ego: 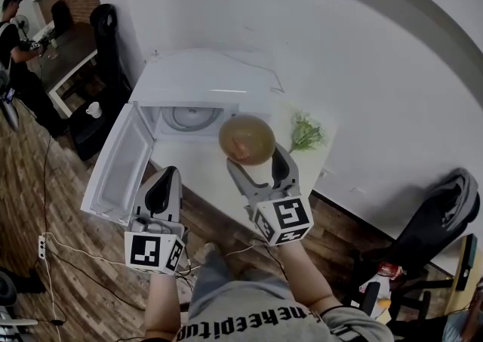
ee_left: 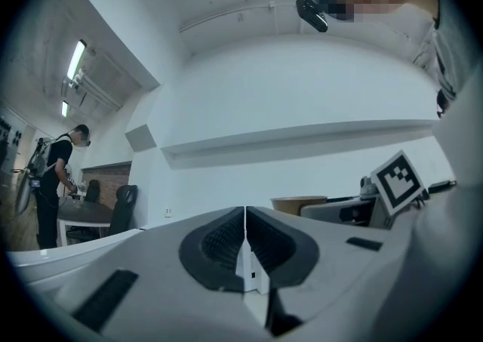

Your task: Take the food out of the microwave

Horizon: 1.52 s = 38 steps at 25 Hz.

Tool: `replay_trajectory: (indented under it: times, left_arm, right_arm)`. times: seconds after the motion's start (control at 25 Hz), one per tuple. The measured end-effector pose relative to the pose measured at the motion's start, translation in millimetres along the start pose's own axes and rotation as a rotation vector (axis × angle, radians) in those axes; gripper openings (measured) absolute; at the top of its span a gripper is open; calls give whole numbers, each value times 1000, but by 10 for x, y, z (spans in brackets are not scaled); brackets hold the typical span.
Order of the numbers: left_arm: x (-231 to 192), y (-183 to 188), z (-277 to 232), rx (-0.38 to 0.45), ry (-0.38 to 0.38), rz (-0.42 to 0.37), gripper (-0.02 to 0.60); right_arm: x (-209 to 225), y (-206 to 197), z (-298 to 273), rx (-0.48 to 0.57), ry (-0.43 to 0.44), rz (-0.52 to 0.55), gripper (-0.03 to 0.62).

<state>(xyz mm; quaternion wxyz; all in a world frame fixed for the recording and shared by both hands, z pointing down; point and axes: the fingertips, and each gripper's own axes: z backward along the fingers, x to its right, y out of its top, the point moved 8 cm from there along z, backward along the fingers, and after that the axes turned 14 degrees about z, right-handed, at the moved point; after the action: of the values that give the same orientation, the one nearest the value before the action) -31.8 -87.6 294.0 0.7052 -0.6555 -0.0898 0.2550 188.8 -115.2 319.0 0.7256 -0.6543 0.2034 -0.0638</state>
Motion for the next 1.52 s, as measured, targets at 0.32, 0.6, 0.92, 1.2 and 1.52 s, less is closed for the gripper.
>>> replay_trajectory:
  times: [0.32, 0.6, 0.92, 1.2, 1.52]
  left_arm:
    - [235, 16, 71, 12, 8, -11, 11]
    - [400, 15, 127, 28, 7, -7, 11]
    - [519, 10, 175, 38, 11, -13, 11]
    - [590, 25, 206, 48, 19, -19, 11]
    - [673, -7, 225, 45, 30, -21, 11]
  right_arm:
    - [230, 82, 338, 47, -48, -11, 408]
    - [369, 134, 553, 60, -68, -4, 408]
    - [445, 147, 699, 73, -78, -11, 408]
    - [490, 155, 795, 81, -80, -10, 408]
    - [532, 147, 853, 95, -76, -9, 408]
